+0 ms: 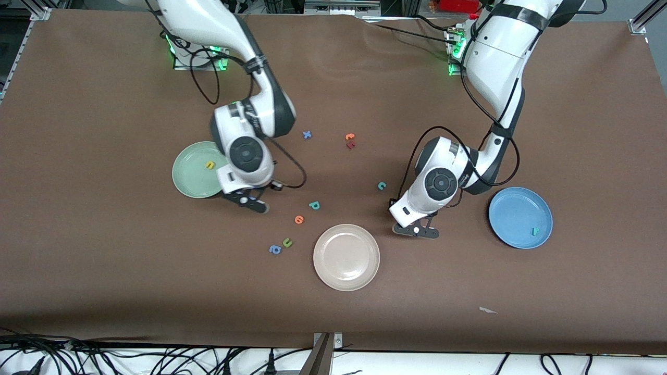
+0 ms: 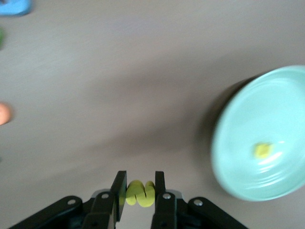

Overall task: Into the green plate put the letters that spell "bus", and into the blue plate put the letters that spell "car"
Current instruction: 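Grasp yellow 2 with the right gripper while the left gripper grasps yellow o, then release the yellow 2 over the green plate with the right gripper, then drop the yellow o on the blue plate while the right gripper reaches the d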

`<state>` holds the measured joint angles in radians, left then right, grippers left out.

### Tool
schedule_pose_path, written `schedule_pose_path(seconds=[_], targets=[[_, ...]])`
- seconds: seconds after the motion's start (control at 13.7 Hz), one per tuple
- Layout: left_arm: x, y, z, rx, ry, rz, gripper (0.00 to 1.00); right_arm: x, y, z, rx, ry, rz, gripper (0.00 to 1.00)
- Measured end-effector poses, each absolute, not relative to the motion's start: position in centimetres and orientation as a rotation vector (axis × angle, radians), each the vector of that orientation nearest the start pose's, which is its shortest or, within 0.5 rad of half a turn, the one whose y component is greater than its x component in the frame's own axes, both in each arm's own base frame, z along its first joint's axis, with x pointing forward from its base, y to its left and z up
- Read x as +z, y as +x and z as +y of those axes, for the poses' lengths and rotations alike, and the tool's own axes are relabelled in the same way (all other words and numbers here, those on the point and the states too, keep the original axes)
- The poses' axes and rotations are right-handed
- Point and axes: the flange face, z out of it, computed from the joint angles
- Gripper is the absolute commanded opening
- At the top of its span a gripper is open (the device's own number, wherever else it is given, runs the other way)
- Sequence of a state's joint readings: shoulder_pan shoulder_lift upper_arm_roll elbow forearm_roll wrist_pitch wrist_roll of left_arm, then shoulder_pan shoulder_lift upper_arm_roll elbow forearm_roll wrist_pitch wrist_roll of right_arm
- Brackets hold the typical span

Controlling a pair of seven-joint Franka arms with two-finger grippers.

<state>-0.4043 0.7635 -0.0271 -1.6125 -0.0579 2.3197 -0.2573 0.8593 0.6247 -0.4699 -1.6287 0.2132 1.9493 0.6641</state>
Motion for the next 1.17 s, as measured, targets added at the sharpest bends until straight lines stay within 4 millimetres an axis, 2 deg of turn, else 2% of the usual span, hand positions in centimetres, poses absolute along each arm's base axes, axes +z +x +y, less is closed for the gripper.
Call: schedule_pose_path(seconds=[0.07, 0.22, 0.36, 0.44, 0.51, 0.58, 0.73, 0.88, 1.02, 1.17], targets=[[17.2, 62.3, -28.6, 0.118, -3.171, 0.192, 0.57, 27.0, 59.3, 26.4, 0.298, -3.295, 0.533, 0.21], [17.1, 62.3, -28.6, 0.119, -3.171, 0.185, 0.46, 25.7, 58.9, 20.0, 0.402, -3.320, 0.509, 0.21], [17.2, 62.3, -28.5, 0.116, -3.171, 0.181, 0.38, 24.0, 57.6, 15.2, 0.506, -3.325, 0.529, 0.25], [17.2, 62.4, -28.5, 0.114, -3.171, 0.177, 0.33, 23.1, 57.0, 13.8, 0.532, -3.325, 0.550, 0.44], [17.3, 62.4, -28.5, 0.114, -3.171, 0.170, 0.31, 22.0, 56.3, 12.8, 0.534, -3.325, 0.571, 0.77], [17.3, 62.4, -28.6, 0.113, -3.172, 0.161, 0.29, 21.1, 55.8, 12.1, 0.530, -3.323, 0.587, 1.00], [17.3, 62.3, -28.7, 0.112, -3.172, 0.155, 0.28, 20.2, 55.1, 11.6, 0.537, -3.316, 0.606, 1.00], [17.4, 62.5, -28.6, 0.110, -3.172, 0.154, 0.25, 20.8, 55.3, 12.0, 0.535, -3.305, 0.603, 1.00], [18.1, 63.2, -27.2, 0.119, -3.161, 0.175, 0.25, 23.3, 56.1, 13.5, 0.517, -3.252, 0.605, 1.00], [19.6, 64.7, -23.4, 0.148, -3.148, 0.245, 0.25, 26.8, 57.5, 16.6, 0.451, -3.179, 0.614, 1.00]])
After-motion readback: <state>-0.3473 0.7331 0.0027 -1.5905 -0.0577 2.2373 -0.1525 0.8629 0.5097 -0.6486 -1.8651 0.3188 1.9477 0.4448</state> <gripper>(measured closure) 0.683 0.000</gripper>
